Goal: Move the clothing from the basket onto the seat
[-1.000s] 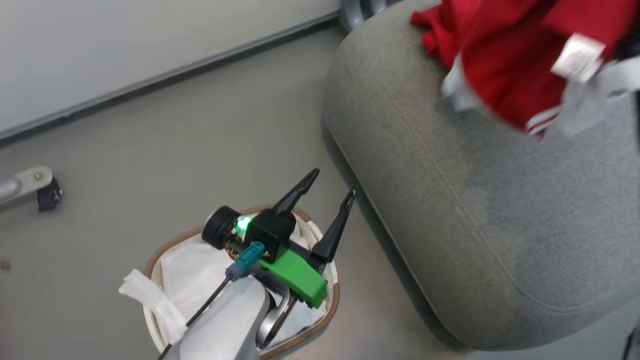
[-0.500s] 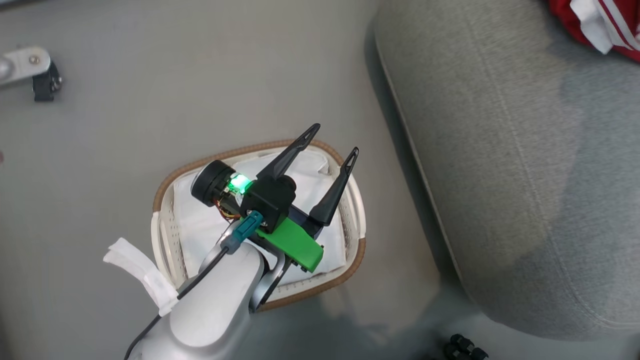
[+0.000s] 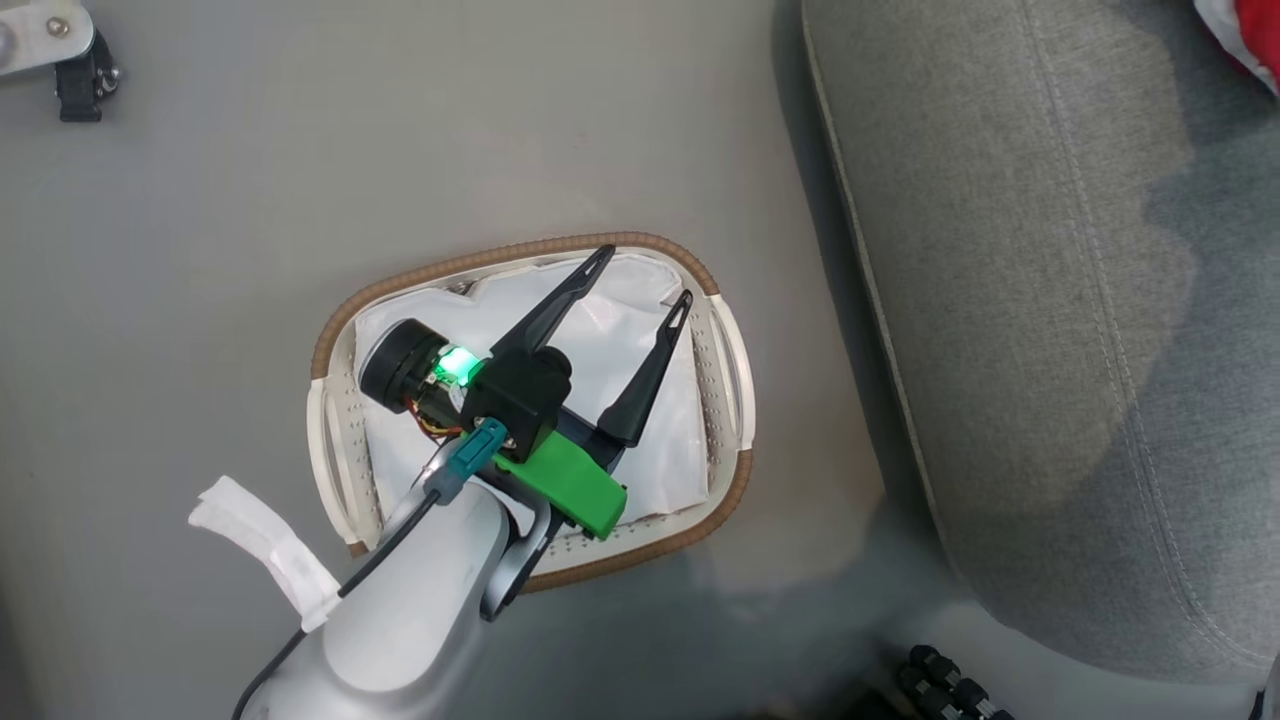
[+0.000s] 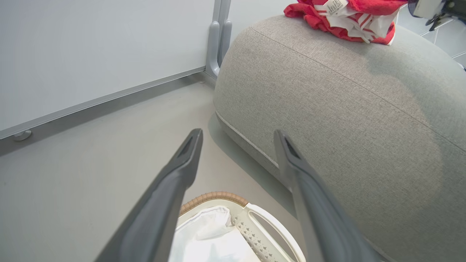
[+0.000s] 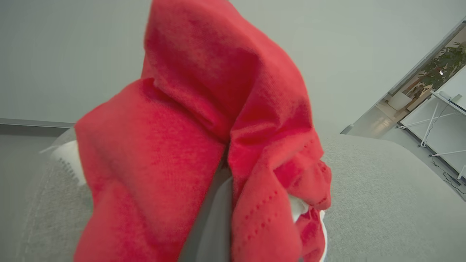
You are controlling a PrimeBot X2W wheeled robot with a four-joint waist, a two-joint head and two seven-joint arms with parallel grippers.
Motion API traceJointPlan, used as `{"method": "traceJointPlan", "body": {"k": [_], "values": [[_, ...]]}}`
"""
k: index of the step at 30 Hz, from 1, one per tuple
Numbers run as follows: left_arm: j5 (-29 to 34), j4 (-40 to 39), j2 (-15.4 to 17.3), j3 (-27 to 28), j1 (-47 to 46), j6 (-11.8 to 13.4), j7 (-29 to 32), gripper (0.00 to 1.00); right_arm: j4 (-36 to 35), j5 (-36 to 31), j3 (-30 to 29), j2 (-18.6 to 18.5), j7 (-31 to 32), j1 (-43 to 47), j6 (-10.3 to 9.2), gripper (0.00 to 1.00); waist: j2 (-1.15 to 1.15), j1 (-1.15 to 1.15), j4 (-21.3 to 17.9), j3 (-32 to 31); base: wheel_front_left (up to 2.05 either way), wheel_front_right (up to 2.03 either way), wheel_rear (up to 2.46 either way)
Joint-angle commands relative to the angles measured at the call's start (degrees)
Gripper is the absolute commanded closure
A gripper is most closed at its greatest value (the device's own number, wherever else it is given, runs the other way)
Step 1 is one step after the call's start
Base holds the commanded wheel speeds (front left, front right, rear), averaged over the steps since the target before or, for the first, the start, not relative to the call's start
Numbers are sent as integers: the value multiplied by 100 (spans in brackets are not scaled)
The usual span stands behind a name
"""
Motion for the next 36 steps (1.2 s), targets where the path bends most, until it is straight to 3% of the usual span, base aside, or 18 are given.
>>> {"method": "traceJointPlan", "body": {"k": [1, 3, 23, 36], "values": [[18, 23, 52, 33, 81, -12, -3, 0, -20, -16, -38, 39, -1, 123, -8, 78, 0, -1, -70, -71, 0, 0, 0], [14, 37, 59, 57, 111, -12, -2, 0, -64, -1, -40, 81, -1, 177, -8, 0, 0, -1, -113, -109, 0, 0, 0], [-81, -65, -32, 407, 529, -13, -2, 0, -761, 70, 116, 493, -1, 1547, -8, 0, 0, -1, -362, -986, 0, 0, 0], [-191, -308, -386, 1347, 1207, 1, -3, 0, -757, 215, 705, 168, -1, 1575, -8, 0, 0, -1, 291, -2175, 0, 0, 0]]}}
